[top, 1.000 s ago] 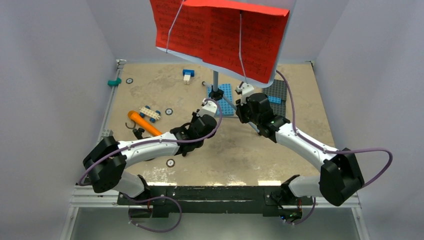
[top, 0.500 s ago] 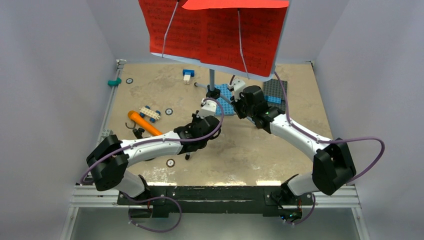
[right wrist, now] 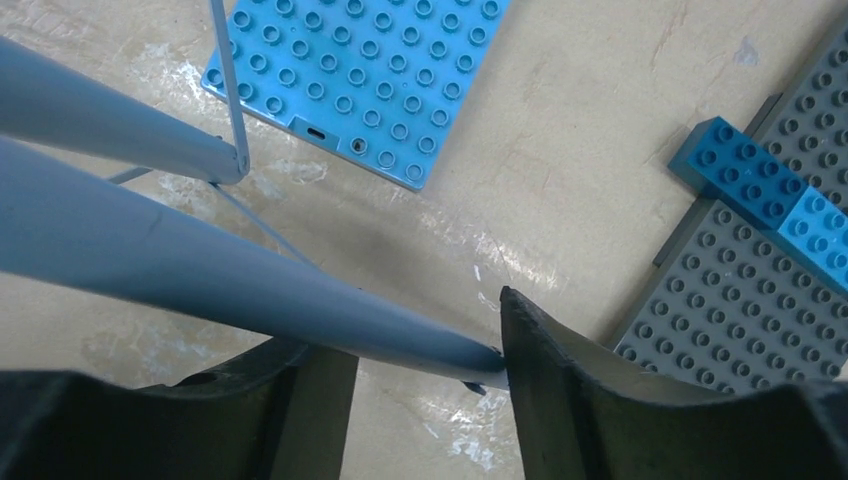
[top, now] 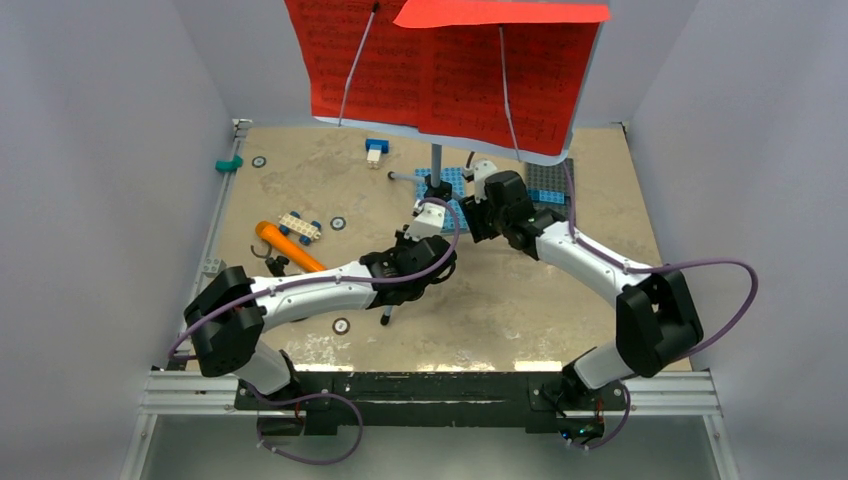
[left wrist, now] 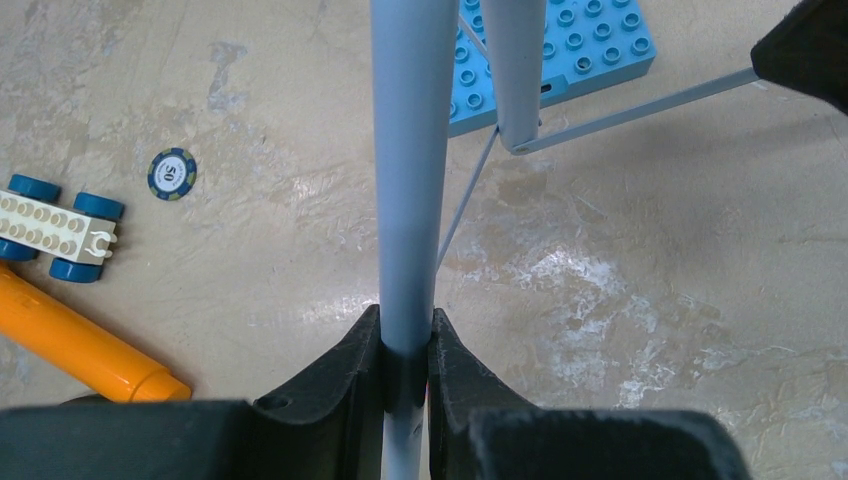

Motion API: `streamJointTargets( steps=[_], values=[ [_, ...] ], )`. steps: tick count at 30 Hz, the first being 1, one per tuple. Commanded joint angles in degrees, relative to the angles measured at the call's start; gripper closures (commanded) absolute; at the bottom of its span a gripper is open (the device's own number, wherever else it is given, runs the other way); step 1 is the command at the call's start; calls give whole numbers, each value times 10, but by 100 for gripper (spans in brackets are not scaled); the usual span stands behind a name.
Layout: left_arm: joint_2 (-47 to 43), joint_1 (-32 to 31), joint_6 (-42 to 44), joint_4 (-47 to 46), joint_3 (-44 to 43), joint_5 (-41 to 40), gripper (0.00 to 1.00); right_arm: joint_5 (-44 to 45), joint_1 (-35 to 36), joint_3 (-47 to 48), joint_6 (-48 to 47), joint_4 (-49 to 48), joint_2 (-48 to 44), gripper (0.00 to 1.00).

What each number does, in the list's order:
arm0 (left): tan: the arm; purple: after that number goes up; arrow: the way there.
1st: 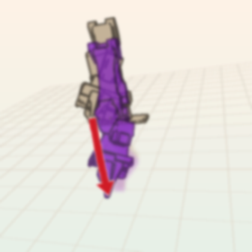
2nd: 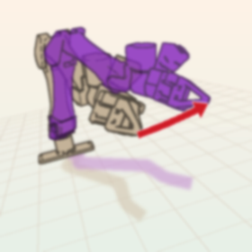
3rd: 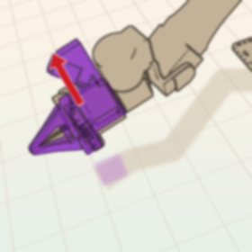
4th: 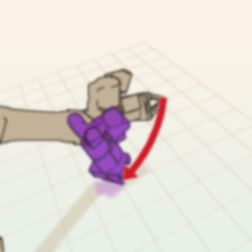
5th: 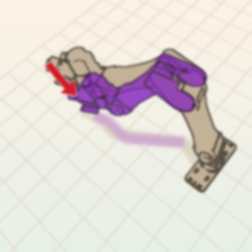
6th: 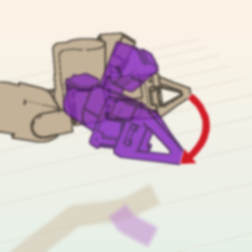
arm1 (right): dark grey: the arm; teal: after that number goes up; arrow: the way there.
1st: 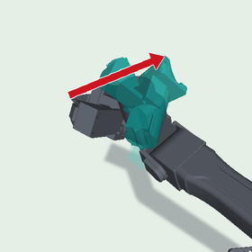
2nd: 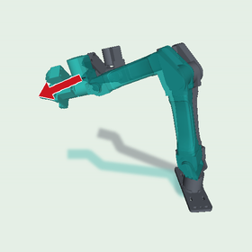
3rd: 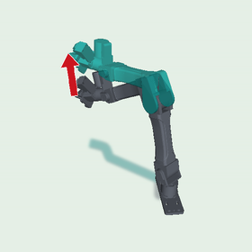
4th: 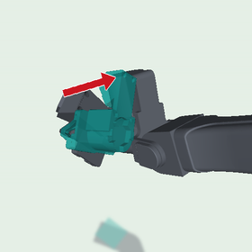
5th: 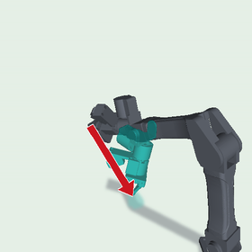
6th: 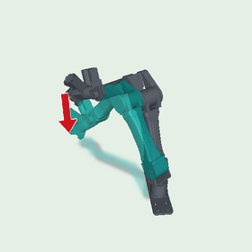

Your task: Pack up the instrument practice props

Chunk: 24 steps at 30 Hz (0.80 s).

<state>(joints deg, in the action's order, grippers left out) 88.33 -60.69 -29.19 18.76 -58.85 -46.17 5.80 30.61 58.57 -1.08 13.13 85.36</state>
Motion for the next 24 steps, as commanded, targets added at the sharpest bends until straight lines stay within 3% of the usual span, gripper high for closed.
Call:
streamJointTargets(
  steps=[1, 5, 15, 24],
  values=[
    [7, -19, -79, -50, -36, 44, 100, -27, 2, -21, 63, 45, -59, 31],
    [5, -24, -95, -26, -36, 28, 100, -49, 2, -38, 94, 42, -106, 22],
    [-25, -51, -184, 68, -21, -7, 100, -82, 2, -34, 89, 27, -69, 31],
    [-18, -79, -226, 82, -28, 6, 100, -84, 3, -54, 90, 16, -87, 30]
  ],
)
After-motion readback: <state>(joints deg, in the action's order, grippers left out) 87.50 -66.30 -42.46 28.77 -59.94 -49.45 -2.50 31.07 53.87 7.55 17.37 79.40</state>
